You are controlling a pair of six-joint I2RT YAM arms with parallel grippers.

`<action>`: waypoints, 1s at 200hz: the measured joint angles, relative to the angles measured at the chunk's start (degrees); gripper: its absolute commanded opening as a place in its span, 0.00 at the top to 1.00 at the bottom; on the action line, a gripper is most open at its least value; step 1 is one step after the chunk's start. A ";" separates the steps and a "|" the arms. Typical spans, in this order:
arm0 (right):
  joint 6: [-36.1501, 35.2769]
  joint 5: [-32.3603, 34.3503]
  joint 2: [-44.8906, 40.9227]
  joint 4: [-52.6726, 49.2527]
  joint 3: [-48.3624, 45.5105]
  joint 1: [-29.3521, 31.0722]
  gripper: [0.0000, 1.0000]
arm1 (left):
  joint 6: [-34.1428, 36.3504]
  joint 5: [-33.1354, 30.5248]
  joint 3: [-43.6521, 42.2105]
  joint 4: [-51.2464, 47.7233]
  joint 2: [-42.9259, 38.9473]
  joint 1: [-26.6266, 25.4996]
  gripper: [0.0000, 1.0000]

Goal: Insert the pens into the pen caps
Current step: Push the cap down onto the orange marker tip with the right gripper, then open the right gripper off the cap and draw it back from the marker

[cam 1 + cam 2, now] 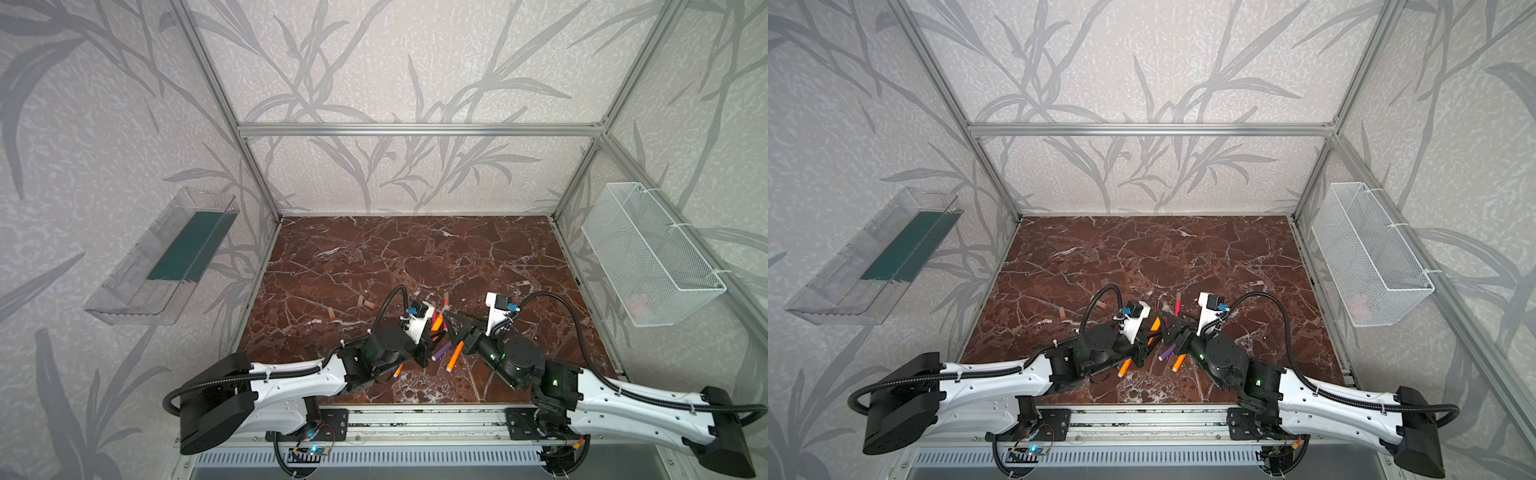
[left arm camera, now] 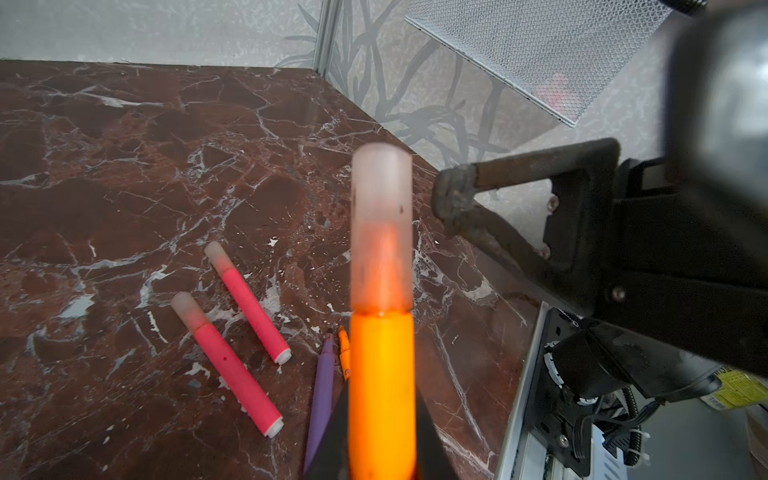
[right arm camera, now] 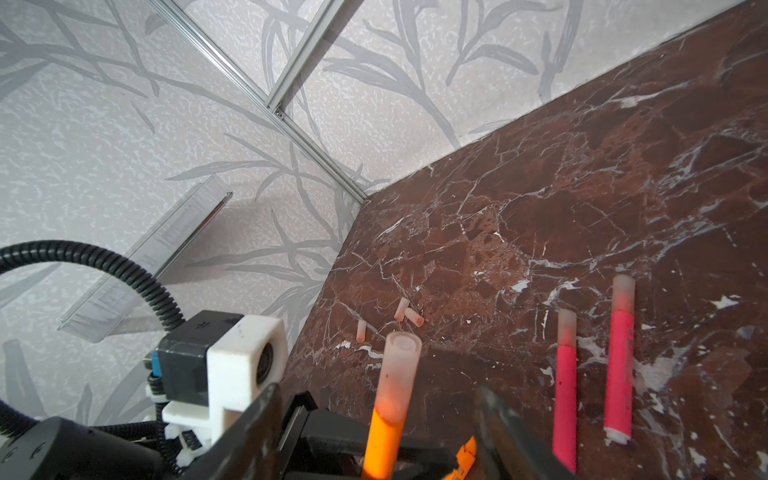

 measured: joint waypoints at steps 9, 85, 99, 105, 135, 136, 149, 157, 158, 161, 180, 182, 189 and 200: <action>-1.05 -0.02 0.28 0.50 -0.37 -0.02 0.37 | 0.20 1.01 -0.09 0.50 0.00 0.00 1.00; -3.96 -1.57 2.73 3.93 -0.57 -3.21 0.44 | 1.27 5.97 -0.92 3.52 0.11 -0.11 1.00; -3.89 -2.01 3.08 4.46 -0.57 -4.17 0.48 | 1.42 6.60 -1.11 3.91 0.35 -0.11 1.00; -3.82 -2.29 3.39 4.59 -0.57 -4.63 0.49 | 1.46 6.86 -1.14 4.07 0.48 -0.11 1.00; -3.06 -4.48 5.07 5.01 -0.57 -6.93 0.62 | 1.53 8.00 -1.14 4.87 1.33 -0.17 1.00; -3.13 -4.57 5.11 4.98 -0.57 -6.99 0.62 | 1.55 8.00 -1.14 4.90 1.38 -0.17 1.00; -2.78 -5.70 5.53 5.22 -0.57 -7.80 0.64 | 1.57 8.17 -1.14 5.01 2.01 -0.17 1.00; -2.40 -6.23 5.79 5.29 -0.57 -8.28 0.64 | 1.57 8.37 -1.14 5.05 2.34 -0.17 1.00; -2.38 -6.29 5.81 5.29 -0.57 -8.33 0.64 | 1.57 8.37 -1.14 5.05 2.36 -0.17 1.00; -2.38 -6.51 5.92 5.31 -0.57 -8.48 0.64 | 1.60 8.44 -1.14 5.11 2.51 -0.20 1.00; -2.19 -7.37 6.21 5.31 -0.57 -9.03 0.66 | 1.64 8.59 -1.14 5.27 3.13 -0.22 1.00; -2.14 -7.58 6.23 5.31 -0.57 -9.05 0.66 | 1.64 8.59 -1.14 5.29 3.19 -0.22 1.00; -2.12 -7.69 6.23 5.31 -0.55 -9.22 0.67 | 1.64 8.59 -1.14 5.33 3.37 -0.22 1.00; -2.16 -8.09 6.23 5.31 -0.52 -9.25 0.69 | 1.64 8.57 -1.14 5.35 3.63 -0.22 1.00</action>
